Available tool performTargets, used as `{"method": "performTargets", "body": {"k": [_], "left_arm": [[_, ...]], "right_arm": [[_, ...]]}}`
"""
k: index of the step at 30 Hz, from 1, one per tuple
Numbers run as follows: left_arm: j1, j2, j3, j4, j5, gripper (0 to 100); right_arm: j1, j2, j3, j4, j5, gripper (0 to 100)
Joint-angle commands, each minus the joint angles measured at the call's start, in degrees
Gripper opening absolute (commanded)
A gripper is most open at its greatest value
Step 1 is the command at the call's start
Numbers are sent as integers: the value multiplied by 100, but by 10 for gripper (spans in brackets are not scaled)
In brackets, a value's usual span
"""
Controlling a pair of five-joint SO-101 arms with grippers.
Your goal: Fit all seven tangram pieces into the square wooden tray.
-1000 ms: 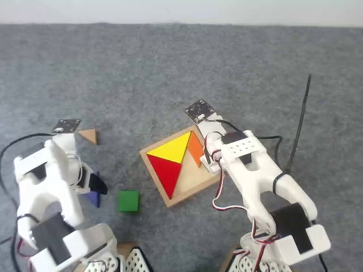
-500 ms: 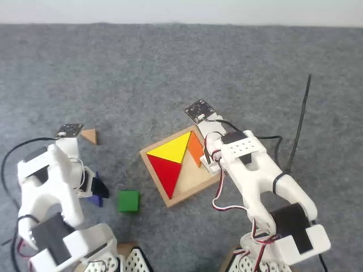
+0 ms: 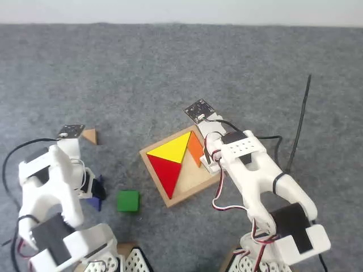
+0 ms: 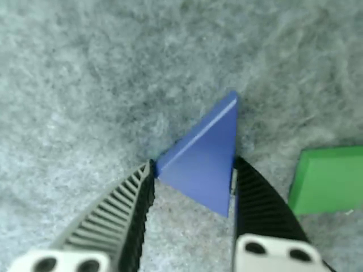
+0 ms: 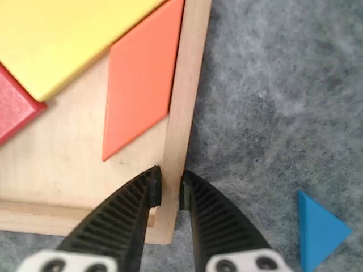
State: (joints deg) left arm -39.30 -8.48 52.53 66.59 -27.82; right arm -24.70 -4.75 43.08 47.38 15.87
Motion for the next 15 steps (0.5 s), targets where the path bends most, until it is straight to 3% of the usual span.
{"method": "performTargets", "body": {"k": [1,15], "left_arm": [[18,-79,-13,-35,-26,199],[18,-79,-4,-62,-44,182]], "right_arm": [[-136,-48,18,-31,79,7],[-127,-48,18,-40,79,7]]}}
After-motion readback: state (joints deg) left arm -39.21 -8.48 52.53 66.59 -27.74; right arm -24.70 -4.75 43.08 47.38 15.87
